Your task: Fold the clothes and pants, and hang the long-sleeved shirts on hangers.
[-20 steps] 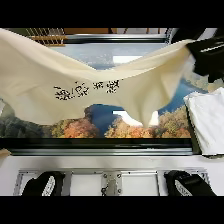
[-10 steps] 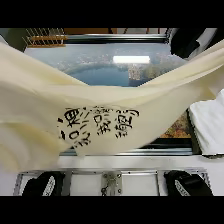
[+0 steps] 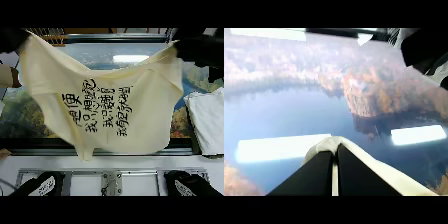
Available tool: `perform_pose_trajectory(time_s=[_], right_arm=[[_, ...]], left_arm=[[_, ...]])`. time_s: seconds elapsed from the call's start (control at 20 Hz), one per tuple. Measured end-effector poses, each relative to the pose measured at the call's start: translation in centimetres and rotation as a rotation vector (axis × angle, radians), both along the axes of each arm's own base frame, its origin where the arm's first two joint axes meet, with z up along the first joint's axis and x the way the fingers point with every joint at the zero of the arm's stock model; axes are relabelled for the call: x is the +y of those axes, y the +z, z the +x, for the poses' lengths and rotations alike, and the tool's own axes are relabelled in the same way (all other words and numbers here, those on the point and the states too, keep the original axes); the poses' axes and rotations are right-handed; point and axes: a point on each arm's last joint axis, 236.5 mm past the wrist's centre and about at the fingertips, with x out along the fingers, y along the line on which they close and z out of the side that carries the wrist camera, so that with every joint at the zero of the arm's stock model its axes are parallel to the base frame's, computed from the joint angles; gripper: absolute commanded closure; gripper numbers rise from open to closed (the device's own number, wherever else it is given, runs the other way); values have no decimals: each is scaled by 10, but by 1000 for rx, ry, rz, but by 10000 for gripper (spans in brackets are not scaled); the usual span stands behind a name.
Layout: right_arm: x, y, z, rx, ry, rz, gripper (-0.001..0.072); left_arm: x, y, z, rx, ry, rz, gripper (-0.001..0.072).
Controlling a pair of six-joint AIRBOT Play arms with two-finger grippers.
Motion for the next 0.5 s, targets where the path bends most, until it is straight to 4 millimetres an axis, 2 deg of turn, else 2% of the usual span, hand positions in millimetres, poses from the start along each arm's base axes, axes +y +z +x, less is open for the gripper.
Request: perform_pose_trajectory(time_s=[0.05, 0.1, 0.15, 0.2, 0.3, 0.35, 0.5], right_arm=[[3, -23, 27, 22, -5, -11, 653], [5, -44, 51, 38, -15, -16, 401], [5, -62, 74, 42, -27, -22, 150], [5, -75, 92, 37, -38, -24, 53], [0, -92, 118, 26, -61, -23, 54], [-5, -92, 125, 12, -76, -19, 55], [-29, -79, 123, -5, -114, -23, 56]], left_arm=[[4, -28, 22, 58, 5, -17, 575], [7, -57, 45, 109, 13, -44, 170], [9, -79, 61, 147, 19, -72, 29], [12, -98, 75, 178, 28, -97, 29], [22, -127, 94, 223, 50, -133, 29], [30, -136, 99, 241, 66, -145, 30], [62, -157, 92, 309, 110, -119, 30]])
